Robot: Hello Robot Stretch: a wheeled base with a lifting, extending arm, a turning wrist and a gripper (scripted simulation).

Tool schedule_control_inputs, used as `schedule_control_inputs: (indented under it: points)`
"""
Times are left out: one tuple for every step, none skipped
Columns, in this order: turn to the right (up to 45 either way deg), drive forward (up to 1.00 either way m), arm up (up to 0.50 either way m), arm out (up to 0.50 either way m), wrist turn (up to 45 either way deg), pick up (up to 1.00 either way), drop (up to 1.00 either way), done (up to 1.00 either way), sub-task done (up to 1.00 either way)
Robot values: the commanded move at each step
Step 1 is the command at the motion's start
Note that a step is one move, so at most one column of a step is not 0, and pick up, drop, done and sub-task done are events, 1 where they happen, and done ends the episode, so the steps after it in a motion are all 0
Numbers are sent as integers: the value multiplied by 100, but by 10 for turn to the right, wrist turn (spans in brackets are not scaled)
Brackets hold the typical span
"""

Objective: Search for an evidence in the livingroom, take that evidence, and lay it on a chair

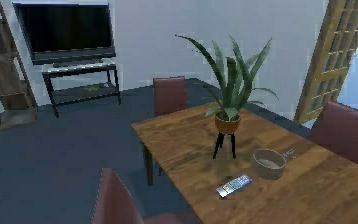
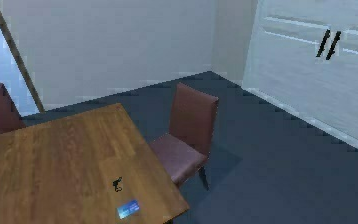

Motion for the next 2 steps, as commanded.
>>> schedule_control_inputs:
  points:
    - [-150,0,0,0,0,0,0,0,0]
    - [0,0,50,0,0,0,0,0,0]
